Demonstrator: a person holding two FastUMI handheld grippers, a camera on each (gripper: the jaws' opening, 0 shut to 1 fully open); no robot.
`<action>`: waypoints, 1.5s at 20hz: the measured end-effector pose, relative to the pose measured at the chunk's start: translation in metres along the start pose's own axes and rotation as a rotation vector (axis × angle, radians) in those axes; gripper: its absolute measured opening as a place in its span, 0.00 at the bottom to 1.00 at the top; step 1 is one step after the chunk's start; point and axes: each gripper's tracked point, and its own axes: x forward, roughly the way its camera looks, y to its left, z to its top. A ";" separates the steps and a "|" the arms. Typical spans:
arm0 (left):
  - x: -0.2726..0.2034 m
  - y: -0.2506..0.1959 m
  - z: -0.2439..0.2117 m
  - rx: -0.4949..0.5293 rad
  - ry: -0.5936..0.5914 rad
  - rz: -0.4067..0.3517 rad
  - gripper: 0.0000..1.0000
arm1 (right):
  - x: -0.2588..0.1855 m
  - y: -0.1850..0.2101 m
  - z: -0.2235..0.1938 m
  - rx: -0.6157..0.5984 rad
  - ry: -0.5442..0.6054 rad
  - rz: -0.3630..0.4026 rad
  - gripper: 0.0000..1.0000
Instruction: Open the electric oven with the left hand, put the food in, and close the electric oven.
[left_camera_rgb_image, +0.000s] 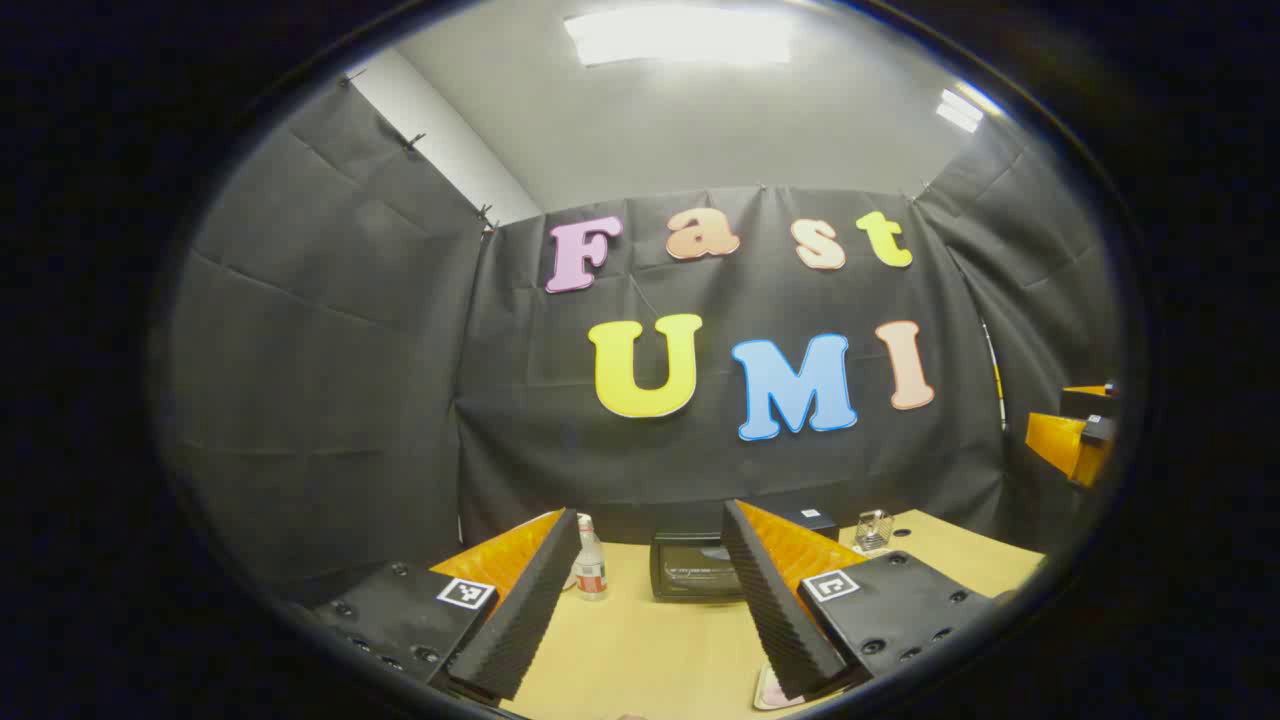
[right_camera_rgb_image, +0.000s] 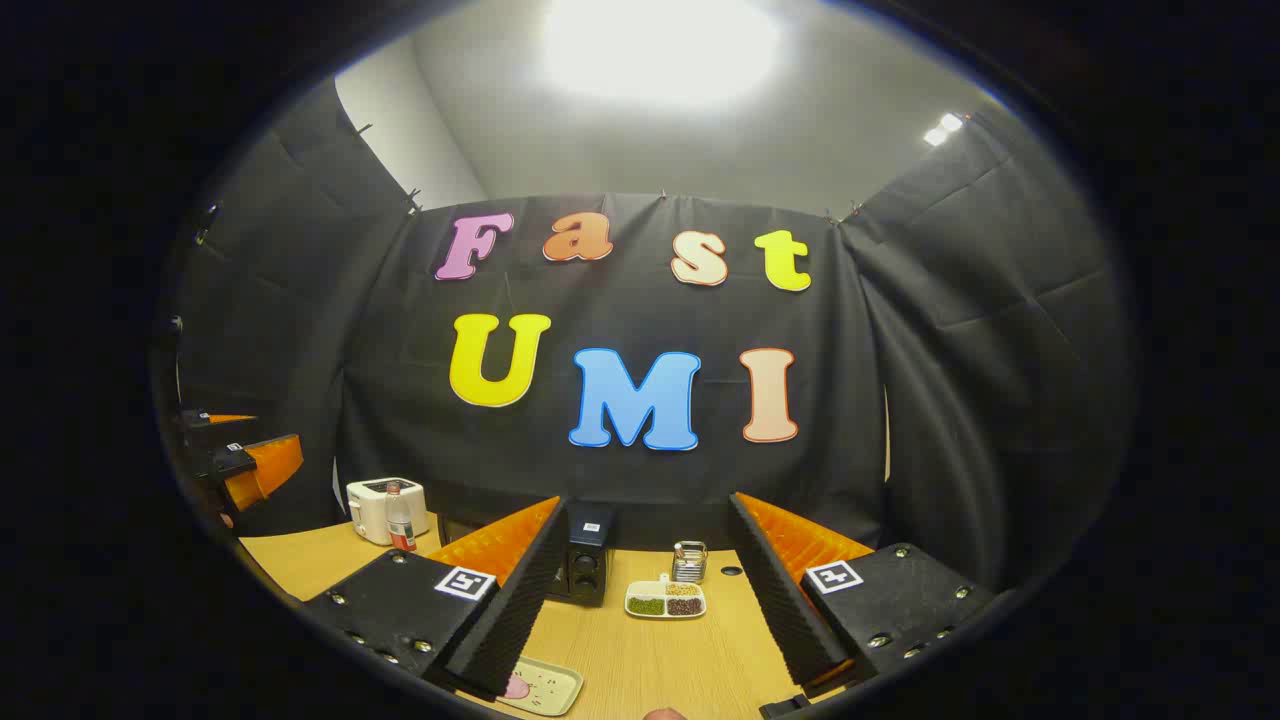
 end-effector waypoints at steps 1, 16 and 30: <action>0.001 0.000 0.000 0.004 -0.001 0.002 1.00 | 0.001 0.000 -0.001 0.000 0.003 0.003 0.97; -0.015 0.003 -0.003 0.029 0.009 0.035 1.00 | 0.001 -0.004 -0.012 0.032 0.010 0.036 0.98; -0.015 -0.004 0.003 0.023 -0.011 0.027 0.90 | 0.001 -0.008 -0.008 0.035 0.005 0.037 0.97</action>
